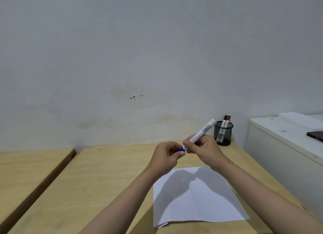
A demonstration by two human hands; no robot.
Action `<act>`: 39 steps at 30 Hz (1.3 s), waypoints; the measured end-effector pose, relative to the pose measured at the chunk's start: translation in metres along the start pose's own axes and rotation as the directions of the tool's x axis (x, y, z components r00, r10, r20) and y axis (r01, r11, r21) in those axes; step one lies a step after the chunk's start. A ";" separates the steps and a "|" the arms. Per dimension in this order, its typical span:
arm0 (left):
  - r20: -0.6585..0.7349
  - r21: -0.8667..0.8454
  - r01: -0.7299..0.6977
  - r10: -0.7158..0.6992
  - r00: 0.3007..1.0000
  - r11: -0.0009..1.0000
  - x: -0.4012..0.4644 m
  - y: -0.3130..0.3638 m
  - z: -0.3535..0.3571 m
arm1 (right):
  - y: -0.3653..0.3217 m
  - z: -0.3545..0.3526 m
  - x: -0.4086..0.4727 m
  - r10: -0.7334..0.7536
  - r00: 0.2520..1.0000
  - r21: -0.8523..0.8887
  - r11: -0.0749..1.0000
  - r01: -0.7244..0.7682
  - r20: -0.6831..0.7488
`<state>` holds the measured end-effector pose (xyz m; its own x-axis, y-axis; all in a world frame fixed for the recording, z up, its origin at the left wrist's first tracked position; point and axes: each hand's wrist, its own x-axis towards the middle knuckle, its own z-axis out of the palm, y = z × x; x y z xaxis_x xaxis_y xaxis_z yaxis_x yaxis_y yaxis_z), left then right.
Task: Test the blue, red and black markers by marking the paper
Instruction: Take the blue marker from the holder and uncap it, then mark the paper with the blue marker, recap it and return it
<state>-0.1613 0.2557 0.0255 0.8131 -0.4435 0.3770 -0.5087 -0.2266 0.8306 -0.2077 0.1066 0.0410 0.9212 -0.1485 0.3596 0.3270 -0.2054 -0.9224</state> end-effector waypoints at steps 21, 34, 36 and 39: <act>0.026 0.465 0.251 -0.296 0.955 0.849 0.046 -0.115 -0.039 | 0.071 0.015 0.025 0.131 0.990 0.091 0.988 -0.126 -0.057; -0.120 0.059 0.384 -0.375 0.919 0.921 0.017 -0.128 -0.039 | 0.077 0.046 0.017 0.187 0.980 0.188 0.967 -0.171 -0.070; -0.136 0.072 0.372 -0.360 0.923 0.926 0.000 -0.125 -0.044 | 0.077 0.057 0.016 0.212 0.975 0.190 0.962 -0.195 -0.074; -0.100 0.115 0.365 -0.354 0.930 0.924 -0.028 -0.120 -0.048 | 0.079 0.075 0.020 0.286 0.956 0.179 0.946 -0.271 -0.059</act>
<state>-0.1093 0.3371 -0.0648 0.9645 -0.2454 0.0972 -0.2062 -0.4705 0.8580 -0.1478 0.1604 -0.0349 0.9621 -0.2579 0.0886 0.0969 0.0196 -0.9951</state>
